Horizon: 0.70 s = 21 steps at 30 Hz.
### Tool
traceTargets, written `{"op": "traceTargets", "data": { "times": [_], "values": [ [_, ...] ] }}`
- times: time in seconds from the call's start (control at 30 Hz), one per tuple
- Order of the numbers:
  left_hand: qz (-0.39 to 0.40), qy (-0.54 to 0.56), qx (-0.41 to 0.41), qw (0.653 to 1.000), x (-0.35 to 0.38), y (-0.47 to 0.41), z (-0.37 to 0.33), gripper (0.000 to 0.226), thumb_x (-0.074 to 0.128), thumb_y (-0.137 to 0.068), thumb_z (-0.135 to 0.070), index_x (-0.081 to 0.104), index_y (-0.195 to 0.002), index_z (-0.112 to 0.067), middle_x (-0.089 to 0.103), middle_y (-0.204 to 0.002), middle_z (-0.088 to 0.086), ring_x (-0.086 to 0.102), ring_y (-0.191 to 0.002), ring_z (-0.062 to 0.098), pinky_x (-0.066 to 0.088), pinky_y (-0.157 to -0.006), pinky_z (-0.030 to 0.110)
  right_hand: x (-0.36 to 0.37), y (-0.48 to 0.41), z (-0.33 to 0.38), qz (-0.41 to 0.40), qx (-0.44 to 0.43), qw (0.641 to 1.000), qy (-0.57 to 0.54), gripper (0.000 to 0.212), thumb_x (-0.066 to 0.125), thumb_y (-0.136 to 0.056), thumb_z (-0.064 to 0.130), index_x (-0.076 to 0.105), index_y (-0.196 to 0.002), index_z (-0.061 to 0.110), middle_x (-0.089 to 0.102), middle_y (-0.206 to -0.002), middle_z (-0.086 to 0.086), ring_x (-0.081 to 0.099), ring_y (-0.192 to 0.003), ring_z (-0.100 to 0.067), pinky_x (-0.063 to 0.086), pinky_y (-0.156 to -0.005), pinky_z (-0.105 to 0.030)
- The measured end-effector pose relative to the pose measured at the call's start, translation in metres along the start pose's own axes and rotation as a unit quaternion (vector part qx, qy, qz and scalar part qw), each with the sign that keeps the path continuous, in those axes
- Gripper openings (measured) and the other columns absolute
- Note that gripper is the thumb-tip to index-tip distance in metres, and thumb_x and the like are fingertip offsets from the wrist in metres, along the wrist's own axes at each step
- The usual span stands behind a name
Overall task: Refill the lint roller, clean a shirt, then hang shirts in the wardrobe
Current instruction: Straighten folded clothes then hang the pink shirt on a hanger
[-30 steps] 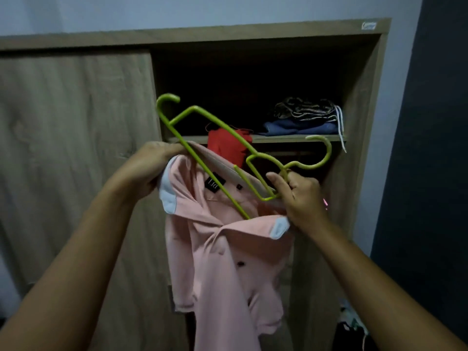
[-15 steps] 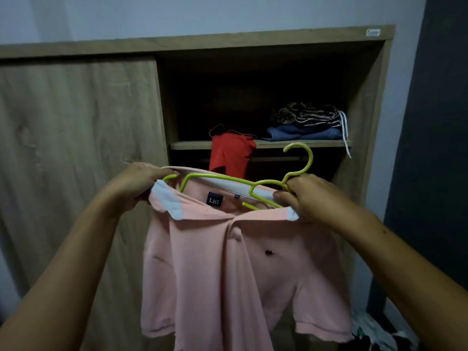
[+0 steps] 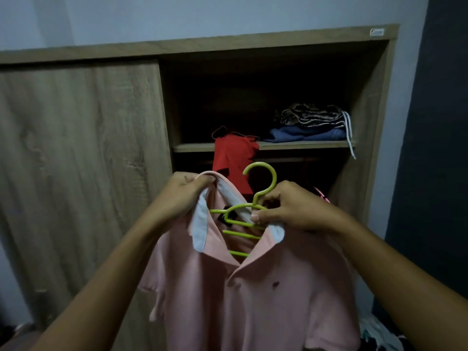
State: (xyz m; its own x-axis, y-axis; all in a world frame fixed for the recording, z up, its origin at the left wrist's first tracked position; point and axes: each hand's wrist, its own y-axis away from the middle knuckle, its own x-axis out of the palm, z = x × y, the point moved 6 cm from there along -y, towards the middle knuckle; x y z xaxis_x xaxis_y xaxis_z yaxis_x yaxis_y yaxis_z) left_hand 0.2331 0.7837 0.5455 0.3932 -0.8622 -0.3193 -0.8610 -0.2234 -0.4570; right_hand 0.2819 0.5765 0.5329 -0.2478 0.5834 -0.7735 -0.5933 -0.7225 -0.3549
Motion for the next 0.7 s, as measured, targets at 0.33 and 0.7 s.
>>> {"op": "traceTargets", "data": {
  "times": [0.33, 0.7],
  "values": [
    [0.073, -0.109, 0.102, 0.986, 0.014, 0.008, -0.008, 0.045, 0.057, -0.095, -0.035, 0.050, -0.059, -0.009, 0.041, -0.053, -0.002, 0.035, -0.051, 0.011, 0.028, -0.048, 0.025, -0.026, -0.011, 0.025, -0.085, -0.065, 0.993, -0.044, 0.016, 0.079, -0.083, 0.024, 0.073, -0.078, 0.009, 0.071, -0.075, -0.013, 0.065, -0.069, -0.023, 0.053, -0.075, -0.044],
    [0.014, -0.198, 0.206, 0.958, 0.015, 0.011, -0.023, 0.054, 0.050, -0.081, -0.050, 0.066, -0.062, -0.002, 0.053, -0.052, 0.015, 0.039, -0.050, 0.006, 0.032, -0.047, 0.035, -0.058, -0.001, 0.019, -0.112, 0.023, 0.968, -0.224, 0.025, 0.068, -0.093, 0.024, 0.066, -0.083, 0.001, 0.065, -0.066, -0.006, 0.043, -0.041, -0.008, 0.028, -0.041, -0.020]
  ]
}}
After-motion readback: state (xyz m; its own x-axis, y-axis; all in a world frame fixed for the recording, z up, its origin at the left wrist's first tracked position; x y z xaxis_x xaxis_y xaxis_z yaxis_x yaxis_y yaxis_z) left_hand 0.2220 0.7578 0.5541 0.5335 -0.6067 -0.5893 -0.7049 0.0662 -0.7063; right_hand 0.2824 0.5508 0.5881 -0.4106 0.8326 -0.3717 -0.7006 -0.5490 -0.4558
